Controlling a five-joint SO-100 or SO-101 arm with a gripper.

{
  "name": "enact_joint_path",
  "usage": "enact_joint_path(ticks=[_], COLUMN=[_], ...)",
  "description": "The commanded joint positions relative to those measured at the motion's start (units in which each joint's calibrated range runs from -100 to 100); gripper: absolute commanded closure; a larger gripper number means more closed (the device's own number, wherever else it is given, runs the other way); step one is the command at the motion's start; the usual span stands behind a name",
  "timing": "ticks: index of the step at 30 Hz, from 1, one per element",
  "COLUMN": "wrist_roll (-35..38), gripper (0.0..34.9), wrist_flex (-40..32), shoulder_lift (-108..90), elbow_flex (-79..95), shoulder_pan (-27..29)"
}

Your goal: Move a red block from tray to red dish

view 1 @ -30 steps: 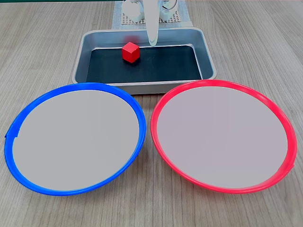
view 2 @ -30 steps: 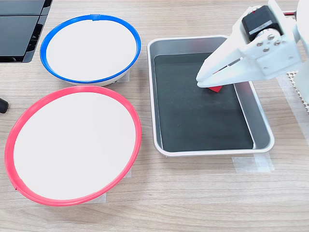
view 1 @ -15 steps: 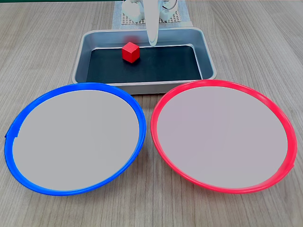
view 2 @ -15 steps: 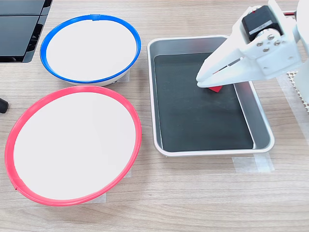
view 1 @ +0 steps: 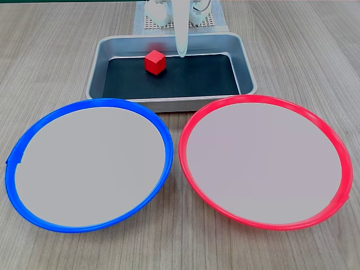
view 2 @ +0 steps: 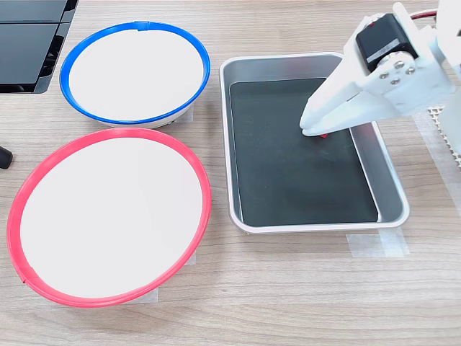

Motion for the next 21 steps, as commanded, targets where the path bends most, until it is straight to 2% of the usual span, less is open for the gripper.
enact_joint_path(ticks=[1, 4, 5, 7, 10, 13, 14, 15, 16, 18, 21], wrist_roll=[4.2, 7.33, 8.5, 11.53, 17.58, 25.1, 27.99, 30.43, 32.77, 37.31, 43.37], gripper=[34.8, 34.7, 33.5, 28.7, 25.0, 26.0, 27.8, 27.9, 29.3, 34.6, 34.7], wrist_flex=[4.72, 6.79, 7.12, 7.53, 7.53, 9.59, 11.57, 13.56, 16.11, 21.56, 29.07], shoulder_lift=[17.58, 30.63, 35.06, 42.31, 49.9, 54.68, 55.61, 56.21, 56.64, 56.89, 56.38], elbow_flex=[-19.87, -33.07, -37.34, -43.99, -49.63, -52.64, -53.46, -54.19, -55.1, -56.28, -57.19], shoulder_pan=[1.5, 1.13, 1.03, 0.37, -0.85, -1.32, -1.13, -0.76, -0.38, 1.03, 3.29])
